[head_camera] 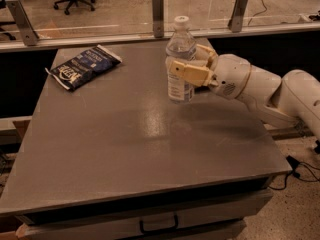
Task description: Place blue plastic bottle upright
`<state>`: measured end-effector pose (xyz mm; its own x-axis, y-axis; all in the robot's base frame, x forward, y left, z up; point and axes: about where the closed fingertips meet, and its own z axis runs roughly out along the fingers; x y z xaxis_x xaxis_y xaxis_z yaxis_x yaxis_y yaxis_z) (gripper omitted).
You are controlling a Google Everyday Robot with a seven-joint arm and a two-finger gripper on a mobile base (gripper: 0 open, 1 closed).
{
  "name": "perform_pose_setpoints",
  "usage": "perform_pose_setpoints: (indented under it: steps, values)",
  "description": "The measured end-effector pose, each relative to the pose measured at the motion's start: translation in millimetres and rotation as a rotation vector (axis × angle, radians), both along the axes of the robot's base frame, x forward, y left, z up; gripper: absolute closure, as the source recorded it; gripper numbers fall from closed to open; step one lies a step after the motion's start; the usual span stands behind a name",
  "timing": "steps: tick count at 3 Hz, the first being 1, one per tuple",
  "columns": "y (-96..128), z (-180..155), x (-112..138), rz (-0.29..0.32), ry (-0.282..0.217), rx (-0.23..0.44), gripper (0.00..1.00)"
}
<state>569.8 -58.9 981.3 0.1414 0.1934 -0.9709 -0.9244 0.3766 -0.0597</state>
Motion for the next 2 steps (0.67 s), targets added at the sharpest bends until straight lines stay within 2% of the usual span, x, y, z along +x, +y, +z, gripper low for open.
perform_pose_setpoints:
  steps: [2]
  values:
    - [2.4, -17.5, -16.9, 0.036, 0.032, 0.038, 1.00]
